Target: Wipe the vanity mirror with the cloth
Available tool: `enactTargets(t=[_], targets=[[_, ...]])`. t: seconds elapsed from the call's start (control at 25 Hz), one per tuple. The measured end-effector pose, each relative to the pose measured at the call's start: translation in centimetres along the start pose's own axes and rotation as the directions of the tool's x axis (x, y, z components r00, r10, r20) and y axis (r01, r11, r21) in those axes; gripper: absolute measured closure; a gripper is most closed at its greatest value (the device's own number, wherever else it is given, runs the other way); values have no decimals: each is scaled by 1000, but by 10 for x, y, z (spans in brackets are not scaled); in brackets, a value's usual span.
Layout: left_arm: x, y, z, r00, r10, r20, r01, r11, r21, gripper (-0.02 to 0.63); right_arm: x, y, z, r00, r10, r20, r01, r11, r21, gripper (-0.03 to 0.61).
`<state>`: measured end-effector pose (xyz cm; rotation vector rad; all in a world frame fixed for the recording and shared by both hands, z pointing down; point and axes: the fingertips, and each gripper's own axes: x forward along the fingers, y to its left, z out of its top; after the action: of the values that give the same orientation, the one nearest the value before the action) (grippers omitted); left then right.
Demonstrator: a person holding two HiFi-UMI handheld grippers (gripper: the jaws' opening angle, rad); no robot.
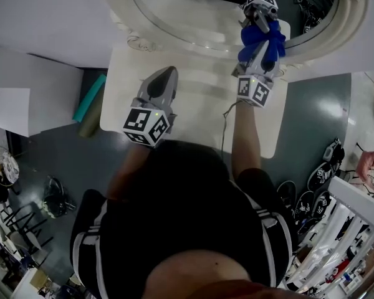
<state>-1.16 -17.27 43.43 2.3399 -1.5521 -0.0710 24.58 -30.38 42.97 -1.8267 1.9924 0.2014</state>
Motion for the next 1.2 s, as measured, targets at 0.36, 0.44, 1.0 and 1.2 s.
enactTargets(t=[0.36,0.44,1.0,1.2], targets=[[-12,3,0,999,29,24,-29,1000,-3,604,0,6,10,999,28,33,-28,1000,-8,537],[-18,13,5,999,36,30,-36,999,-5,603,4,20,12,999,34,41,-33,999,-8,537],[-46,56,22,995,78,65,-76,997,-22,604,26,110,25,982,165,89,-158,985,-72,541],[-50,66,22,993,92,77,-89,995,-36,603,32,143,23,966,242,91,-231,966,-117,541]])
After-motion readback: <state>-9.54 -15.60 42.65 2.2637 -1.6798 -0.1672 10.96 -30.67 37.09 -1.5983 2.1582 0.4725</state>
